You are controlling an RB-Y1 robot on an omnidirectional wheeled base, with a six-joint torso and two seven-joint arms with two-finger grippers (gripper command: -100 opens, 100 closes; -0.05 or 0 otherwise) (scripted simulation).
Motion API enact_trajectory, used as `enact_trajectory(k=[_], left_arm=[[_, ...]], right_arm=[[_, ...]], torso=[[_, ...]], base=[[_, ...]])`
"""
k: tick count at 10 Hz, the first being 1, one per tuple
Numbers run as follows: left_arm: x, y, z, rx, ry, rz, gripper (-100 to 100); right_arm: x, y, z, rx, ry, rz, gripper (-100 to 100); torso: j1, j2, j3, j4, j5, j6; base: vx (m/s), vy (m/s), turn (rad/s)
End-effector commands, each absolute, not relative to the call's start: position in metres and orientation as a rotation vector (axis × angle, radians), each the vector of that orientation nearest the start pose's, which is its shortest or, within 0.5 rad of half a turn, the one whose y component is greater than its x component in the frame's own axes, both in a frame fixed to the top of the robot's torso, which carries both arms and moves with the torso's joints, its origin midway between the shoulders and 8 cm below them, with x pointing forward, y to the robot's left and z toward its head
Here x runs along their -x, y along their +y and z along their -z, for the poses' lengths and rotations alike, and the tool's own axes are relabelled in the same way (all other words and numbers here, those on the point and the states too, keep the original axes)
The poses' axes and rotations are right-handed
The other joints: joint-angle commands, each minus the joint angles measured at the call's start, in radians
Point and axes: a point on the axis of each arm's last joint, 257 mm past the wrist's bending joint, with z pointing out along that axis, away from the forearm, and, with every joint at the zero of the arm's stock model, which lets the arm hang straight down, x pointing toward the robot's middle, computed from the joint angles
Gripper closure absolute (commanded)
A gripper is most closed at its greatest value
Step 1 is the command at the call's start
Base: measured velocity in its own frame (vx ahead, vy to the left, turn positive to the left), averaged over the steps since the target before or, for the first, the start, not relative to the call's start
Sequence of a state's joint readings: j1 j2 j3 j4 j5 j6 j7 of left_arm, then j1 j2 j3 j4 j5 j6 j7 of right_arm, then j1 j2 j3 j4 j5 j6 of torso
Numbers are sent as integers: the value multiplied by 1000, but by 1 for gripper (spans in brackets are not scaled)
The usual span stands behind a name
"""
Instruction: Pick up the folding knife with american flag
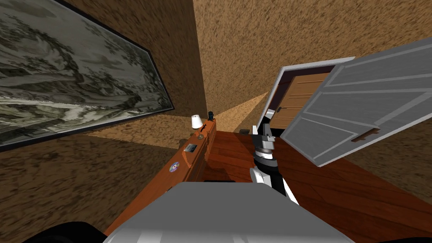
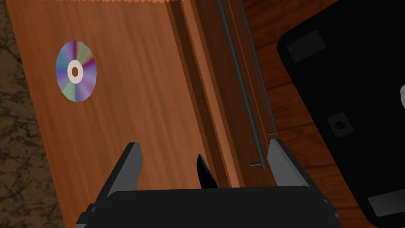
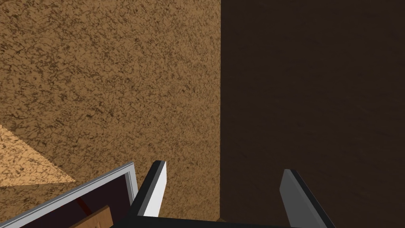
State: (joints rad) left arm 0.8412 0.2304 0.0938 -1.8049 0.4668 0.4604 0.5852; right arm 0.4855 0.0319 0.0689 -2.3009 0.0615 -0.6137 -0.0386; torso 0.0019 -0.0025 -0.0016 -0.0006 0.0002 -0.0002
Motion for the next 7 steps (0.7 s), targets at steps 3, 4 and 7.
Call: enact_trajectory(k=[3,4,7], left_arm=[[-79,382,531,2837,625,520,-100],[-63,380,540,2883,589,473,-100],[-19,376,559,2993,484,329,-100]], right_arm=[[-323,-247,-58,-542,510,-1405,0],[-323,-247,-58,-542,510,-1405,0],[-323,-247,-58,-542,510,-1405,0]], torso=[[2,0,0,0,0,0],[2,0,0,0,1,0],[1,1,1,0,0,0]], base=[[45,76,-164],[31,78,-156],[26,67,-145]])
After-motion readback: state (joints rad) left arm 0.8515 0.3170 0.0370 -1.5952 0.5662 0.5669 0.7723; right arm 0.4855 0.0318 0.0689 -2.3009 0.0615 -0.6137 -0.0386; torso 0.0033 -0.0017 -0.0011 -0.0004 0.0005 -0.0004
